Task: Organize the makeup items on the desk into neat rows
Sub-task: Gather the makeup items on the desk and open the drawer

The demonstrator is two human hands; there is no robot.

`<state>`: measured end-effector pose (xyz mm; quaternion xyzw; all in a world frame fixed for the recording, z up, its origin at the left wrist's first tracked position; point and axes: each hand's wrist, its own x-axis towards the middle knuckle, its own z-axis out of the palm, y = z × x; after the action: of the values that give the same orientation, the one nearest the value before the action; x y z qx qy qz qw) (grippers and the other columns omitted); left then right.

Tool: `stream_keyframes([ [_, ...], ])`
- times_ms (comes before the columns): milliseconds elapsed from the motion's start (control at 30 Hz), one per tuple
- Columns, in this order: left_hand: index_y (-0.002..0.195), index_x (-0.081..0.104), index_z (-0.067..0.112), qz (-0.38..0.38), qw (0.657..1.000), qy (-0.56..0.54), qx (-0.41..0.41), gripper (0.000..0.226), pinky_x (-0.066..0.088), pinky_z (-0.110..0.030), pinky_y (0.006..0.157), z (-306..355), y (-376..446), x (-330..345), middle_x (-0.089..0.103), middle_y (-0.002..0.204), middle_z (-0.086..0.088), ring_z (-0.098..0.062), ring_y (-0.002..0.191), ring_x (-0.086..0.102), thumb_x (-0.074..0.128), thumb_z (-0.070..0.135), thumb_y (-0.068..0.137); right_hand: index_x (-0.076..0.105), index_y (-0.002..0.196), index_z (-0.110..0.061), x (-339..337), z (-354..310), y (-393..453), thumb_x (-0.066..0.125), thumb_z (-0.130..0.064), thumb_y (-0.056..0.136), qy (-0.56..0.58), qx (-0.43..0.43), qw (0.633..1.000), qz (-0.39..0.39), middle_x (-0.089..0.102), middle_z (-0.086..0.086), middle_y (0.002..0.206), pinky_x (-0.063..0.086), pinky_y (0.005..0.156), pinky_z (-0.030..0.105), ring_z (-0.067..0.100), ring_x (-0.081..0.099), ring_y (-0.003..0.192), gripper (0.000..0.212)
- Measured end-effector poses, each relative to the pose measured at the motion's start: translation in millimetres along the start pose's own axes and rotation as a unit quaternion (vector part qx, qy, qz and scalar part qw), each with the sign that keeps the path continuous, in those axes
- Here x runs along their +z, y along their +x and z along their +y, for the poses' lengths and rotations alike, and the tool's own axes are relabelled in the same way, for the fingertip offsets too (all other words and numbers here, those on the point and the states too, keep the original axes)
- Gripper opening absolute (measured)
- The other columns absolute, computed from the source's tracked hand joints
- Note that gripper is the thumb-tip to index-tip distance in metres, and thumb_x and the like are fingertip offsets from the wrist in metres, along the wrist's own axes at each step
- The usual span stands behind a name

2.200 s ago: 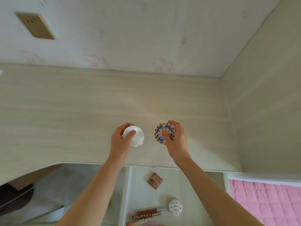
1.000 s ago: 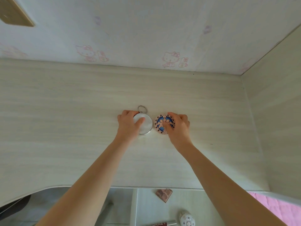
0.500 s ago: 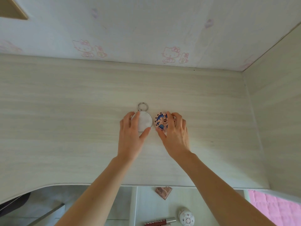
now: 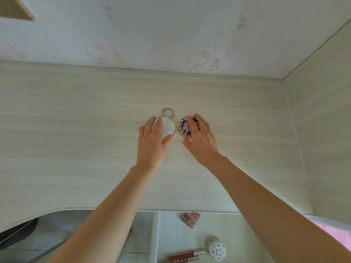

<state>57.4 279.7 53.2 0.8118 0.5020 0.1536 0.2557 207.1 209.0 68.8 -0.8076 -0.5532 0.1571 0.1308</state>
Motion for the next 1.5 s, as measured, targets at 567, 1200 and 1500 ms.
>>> stream_keyframes([
  [567, 0.134, 0.049, 0.005, 0.075, 0.996, -0.023, 0.045, 0.046, 0.039, -0.034, 0.105, 28.6, -94.9, -9.0, 0.046, 0.141, -0.008, -0.025, 0.129, 0.037, 0.059, 0.013, 0.09, 0.034, 0.144, -0.004, -8.4, 26.6, -122.8, 0.055, -0.013, 0.092, 0.036, -0.041, 0.998, 0.034, 0.037, 0.014, 0.148, 0.039, 0.108, 0.043, 0.03, 0.031, 0.14, 0.056],
  [1200, 0.137, 0.047, 0.011, -0.077, 0.988, 0.102, 0.083, 0.054, 0.041, -0.044, 0.107, 42.5, -325.1, 91.7, 0.051, 0.141, -0.006, -0.026, 0.139, 0.036, 0.066, 0.017, 0.087, 0.048, 0.134, -0.003, 58.0, 94.6, -340.7, 0.066, -0.015, 0.085, -0.002, -0.053, 0.997, -0.049, 0.053, 0.014, 0.136, 0.041, 0.106, 0.041, 0.033, 0.044, 0.132, 0.053],
  [1500, 0.152, 0.017, 0.019, -0.201, 0.97, 0.138, -0.018, 0.059, 0.023, -0.043, 0.118, 7.4, -292.7, 145.4, 0.014, 0.16, -0.005, -0.026, 0.148, 0.008, 0.043, 0.022, 0.099, 0.021, 0.148, -0.014, 111.7, 115.4, -337.0, 0.048, -0.03, 0.097, 0.032, 0.107, 0.973, -0.201, 0.04, 0.01, 0.139, 0.048, 0.096, 0.036, 0.027, 0.044, 0.125, 0.059],
])
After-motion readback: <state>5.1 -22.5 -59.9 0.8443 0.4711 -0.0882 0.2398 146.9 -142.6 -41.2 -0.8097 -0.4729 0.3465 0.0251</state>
